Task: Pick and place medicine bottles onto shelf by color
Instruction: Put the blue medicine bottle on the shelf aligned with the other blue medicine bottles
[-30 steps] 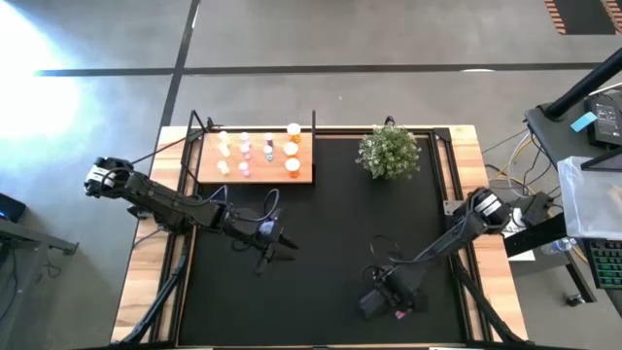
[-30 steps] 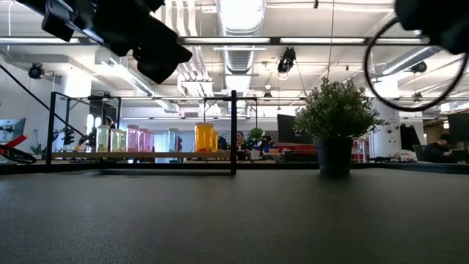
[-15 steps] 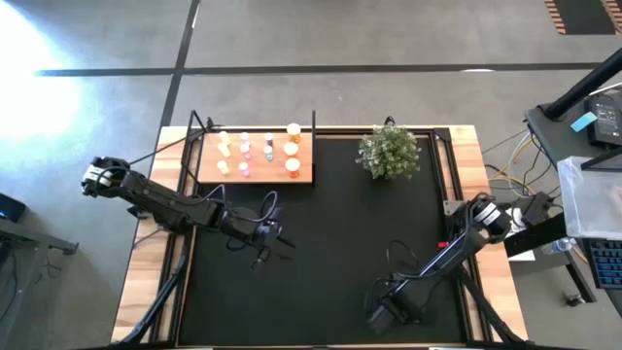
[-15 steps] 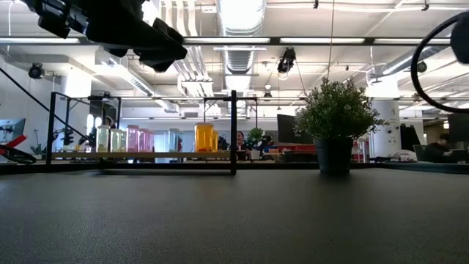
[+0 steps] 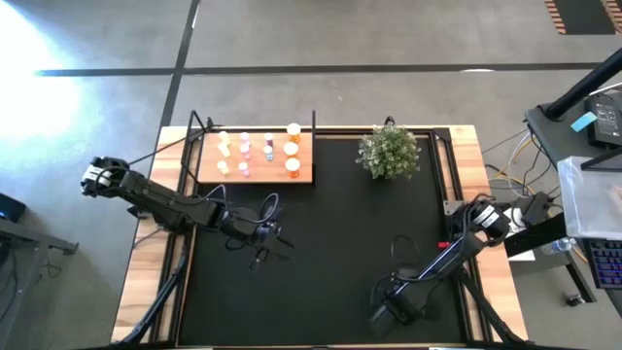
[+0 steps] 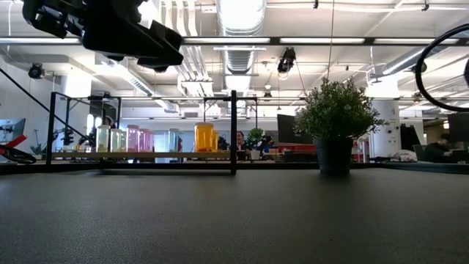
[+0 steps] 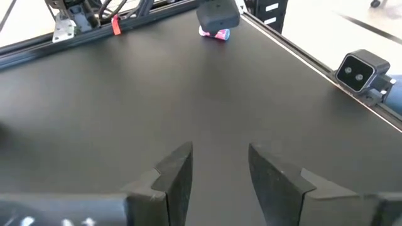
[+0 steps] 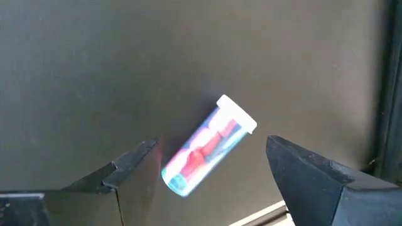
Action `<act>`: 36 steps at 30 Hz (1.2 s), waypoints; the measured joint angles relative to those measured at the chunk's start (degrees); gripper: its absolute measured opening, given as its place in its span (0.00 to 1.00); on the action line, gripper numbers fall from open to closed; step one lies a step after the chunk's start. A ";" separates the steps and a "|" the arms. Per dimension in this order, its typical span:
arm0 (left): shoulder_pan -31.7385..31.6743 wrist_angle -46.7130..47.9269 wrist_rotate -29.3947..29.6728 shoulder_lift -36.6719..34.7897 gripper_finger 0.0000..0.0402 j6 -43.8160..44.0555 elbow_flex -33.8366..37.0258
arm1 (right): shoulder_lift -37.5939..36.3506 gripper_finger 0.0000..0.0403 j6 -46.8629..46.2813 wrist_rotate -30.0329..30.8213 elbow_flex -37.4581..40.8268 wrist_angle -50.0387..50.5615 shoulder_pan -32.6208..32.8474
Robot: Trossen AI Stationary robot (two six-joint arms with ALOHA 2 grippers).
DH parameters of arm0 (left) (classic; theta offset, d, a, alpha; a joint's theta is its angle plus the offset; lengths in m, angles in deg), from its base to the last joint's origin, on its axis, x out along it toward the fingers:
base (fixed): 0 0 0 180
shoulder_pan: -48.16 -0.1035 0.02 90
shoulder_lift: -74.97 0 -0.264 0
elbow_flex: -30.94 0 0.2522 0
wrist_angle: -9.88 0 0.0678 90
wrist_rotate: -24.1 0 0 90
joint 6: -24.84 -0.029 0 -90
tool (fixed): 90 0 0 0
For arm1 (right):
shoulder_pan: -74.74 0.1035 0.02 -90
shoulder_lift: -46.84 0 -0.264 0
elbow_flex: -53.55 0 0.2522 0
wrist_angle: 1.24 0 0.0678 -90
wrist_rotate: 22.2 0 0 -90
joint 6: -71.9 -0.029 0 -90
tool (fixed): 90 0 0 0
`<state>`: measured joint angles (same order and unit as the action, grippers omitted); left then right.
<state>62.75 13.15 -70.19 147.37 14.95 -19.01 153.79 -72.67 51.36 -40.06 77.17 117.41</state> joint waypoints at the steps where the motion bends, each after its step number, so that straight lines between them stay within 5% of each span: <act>1: 0.00 0.14 0.02 -0.02 0.34 0.00 0.00 | 0.00 0.69 -0.02 -0.01 0.18 0.01 0.11; 36: 0.00 0.71 0.07 -0.02 0.34 0.25 0.00 | -0.11 0.68 -0.29 0.62 5.46 -8.03 1.69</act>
<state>62.75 13.86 -70.13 147.35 15.21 -19.01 153.68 -72.96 51.97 -34.60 69.15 119.10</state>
